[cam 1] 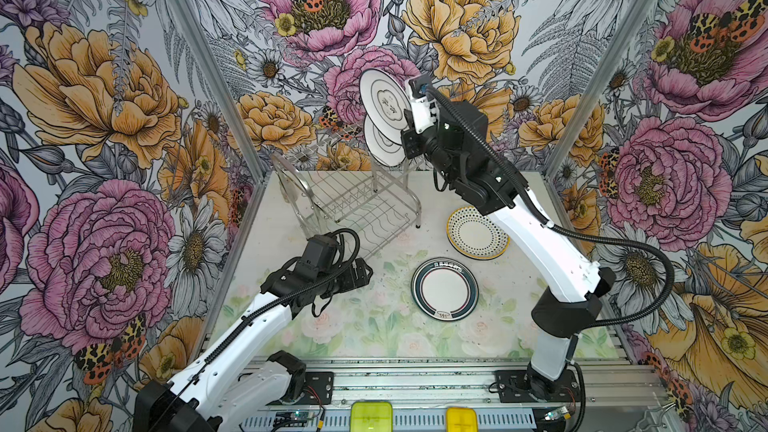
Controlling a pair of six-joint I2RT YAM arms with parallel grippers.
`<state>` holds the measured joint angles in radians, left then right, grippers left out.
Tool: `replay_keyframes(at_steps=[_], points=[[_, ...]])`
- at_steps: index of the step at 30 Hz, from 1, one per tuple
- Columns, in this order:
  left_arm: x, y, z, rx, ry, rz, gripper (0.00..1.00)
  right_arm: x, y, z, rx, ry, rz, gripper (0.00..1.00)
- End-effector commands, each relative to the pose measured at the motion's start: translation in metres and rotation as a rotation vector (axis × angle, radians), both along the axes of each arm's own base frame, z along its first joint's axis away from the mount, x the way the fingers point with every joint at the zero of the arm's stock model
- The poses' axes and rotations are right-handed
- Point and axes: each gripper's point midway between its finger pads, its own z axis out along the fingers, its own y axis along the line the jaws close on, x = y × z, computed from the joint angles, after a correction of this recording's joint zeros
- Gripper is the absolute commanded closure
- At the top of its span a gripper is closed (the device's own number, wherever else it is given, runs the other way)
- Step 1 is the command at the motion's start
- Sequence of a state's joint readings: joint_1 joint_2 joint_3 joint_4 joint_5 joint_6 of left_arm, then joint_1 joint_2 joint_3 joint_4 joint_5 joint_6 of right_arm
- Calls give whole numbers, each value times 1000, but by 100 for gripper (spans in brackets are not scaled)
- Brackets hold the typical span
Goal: Unload the plates from the dish rack
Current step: Pick up the plate from the dish rack, then place the plate among the plates.
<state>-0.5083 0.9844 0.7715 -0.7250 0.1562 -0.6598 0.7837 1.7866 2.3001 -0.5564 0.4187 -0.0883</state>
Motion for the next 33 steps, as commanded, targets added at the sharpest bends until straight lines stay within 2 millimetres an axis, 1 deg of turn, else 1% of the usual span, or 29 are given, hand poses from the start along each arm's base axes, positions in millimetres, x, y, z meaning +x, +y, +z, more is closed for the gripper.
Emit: replay_keyframes(at_steps=[1, 2, 5, 7, 9, 11, 12, 15, 18, 24, 26, 30, 33], points=[[11, -9, 18, 6, -55, 11, 1, -16, -55, 29, 62, -66, -138, 100], [12, -12, 19, 7, -60, 5, 1, -18, -67, 24, 72, -53, -163, 100], [17, -24, 23, 2, -73, -11, 1, -26, -113, 3, 133, 3, -243, 100], [20, -33, 23, -3, -79, -25, 1, -35, -146, -17, 188, 45, -287, 100], [21, -42, 23, -4, -84, -39, 1, -45, -172, -39, 227, 84, -318, 100], [22, -53, 24, -8, -91, -66, 1, -57, -192, -60, 271, 119, -333, 100], [24, -58, 24, -2, -95, -73, 1, -64, -201, -74, 290, 141, -345, 100], [26, -73, 27, 5, -113, -103, 1, -78, -218, -115, 372, 221, -351, 100], [28, -86, 26, -2, -121, -127, 1, -88, -221, -155, 460, 325, -333, 100], [34, -119, 22, -71, -141, -186, 2, -100, -210, -220, 614, 504, -309, 100], [37, -129, 22, -83, -146, -190, 2, -103, -208, -234, 653, 537, -303, 100], [36, -162, 29, -112, -167, -244, 3, -103, -196, -258, 717, 630, -280, 100], [36, -181, 29, -145, -165, -270, 4, -100, -184, -269, 754, 676, -235, 100]])
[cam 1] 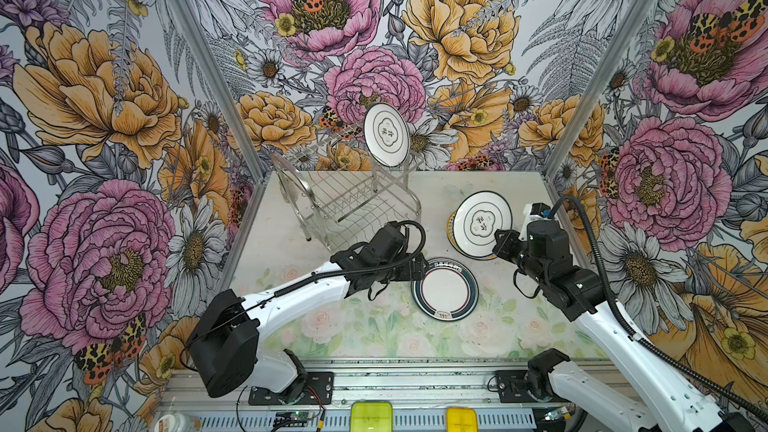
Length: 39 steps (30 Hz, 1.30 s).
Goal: Unload the plates from the dish rack
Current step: Place the plate among the plates.
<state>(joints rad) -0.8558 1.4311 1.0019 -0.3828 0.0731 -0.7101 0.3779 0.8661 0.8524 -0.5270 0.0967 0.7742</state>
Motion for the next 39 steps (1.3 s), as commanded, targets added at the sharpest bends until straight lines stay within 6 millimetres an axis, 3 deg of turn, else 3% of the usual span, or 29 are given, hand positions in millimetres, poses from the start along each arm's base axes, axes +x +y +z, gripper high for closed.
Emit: replay_keyframes(at_steps=[1, 6, 12, 16, 25, 39], points=[[6, -30, 22, -105, -37, -30, 4, 9, 21, 18, 170, -50, 40, 100], [11, -43, 19, -135, -23, -62, 5, 15, 43, 9, 258, -12, 124, 100], [23, -43, 22, -185, -19, -56, 8, 21, 56, -5, 388, 5, 166, 100], [32, -37, 26, -214, -23, -36, 9, 22, 58, -14, 414, 9, 166, 100], [58, -24, 30, -279, -46, 32, 17, 21, 61, -12, 485, -17, 180, 100], [66, -34, 40, -394, -19, 23, 52, 25, 70, -17, 563, -17, 214, 100]])
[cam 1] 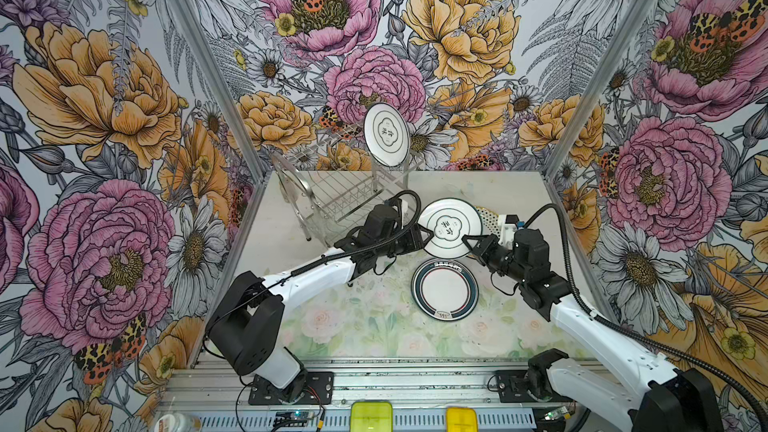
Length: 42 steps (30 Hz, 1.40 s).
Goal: Unload the plates from the dish rack
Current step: Place the plate among the plates.
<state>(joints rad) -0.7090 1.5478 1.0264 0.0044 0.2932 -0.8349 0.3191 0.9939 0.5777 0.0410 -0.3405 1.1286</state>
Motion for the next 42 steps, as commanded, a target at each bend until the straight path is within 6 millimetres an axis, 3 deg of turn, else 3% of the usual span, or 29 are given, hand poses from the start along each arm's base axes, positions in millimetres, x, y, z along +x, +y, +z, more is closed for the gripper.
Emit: replay_keyframes(at_steps=[1, 14, 24, 28, 36, 42], points=[[-1, -6, 0, -42, 2, -28, 56, 6, 5, 23, 57, -82, 18, 100], [0, -9, -1, -62, 5, -37, 81, 8, 12, 20, 78, -73, 49, 100], [-2, -5, -8, -45, 13, -28, 94, 8, 15, 14, 75, -63, 66, 100], [-1, -1, -15, -15, 29, -13, 100, 8, 14, 13, 70, -61, 61, 88], [-7, 0, -19, 5, 37, -24, 100, 8, 13, 13, 59, -64, 59, 71], [-13, 4, -21, 24, 56, -27, 100, 9, 8, 7, 34, -49, 35, 45]])
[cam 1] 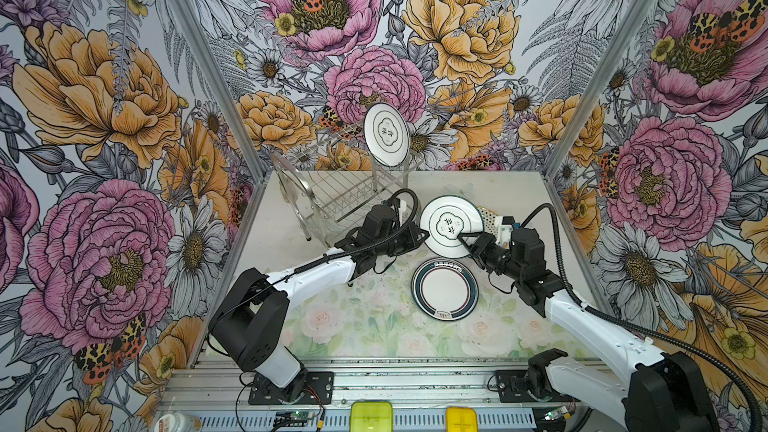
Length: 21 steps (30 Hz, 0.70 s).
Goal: Unload the plates from the dish rack
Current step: Place the plate among the plates.
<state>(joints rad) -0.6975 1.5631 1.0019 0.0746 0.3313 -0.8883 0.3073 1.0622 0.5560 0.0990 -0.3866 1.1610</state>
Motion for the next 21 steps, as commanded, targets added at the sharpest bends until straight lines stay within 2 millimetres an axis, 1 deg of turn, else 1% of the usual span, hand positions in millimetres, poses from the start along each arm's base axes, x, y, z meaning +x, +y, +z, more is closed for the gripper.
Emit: replay_keyframes(at_steps=[1, 5, 10, 14, 21], points=[[-16, 8, -19, 83, 28, -32, 100, 4, 1, 23, -6, -95, 4, 42], [-22, 14, -16, 91, 31, -29, 100, 5, -7, 15, -46, -72, -24, 38], [-31, 24, -17, 122, 51, -22, 100, 7, -18, 6, -107, -46, -58, 35], [-43, 26, -17, 117, 59, -39, 100, 10, -32, 0, -186, -44, -94, 33], [-70, 39, -43, 159, 125, -49, 100, 14, -62, -1, -338, -33, -165, 32]])
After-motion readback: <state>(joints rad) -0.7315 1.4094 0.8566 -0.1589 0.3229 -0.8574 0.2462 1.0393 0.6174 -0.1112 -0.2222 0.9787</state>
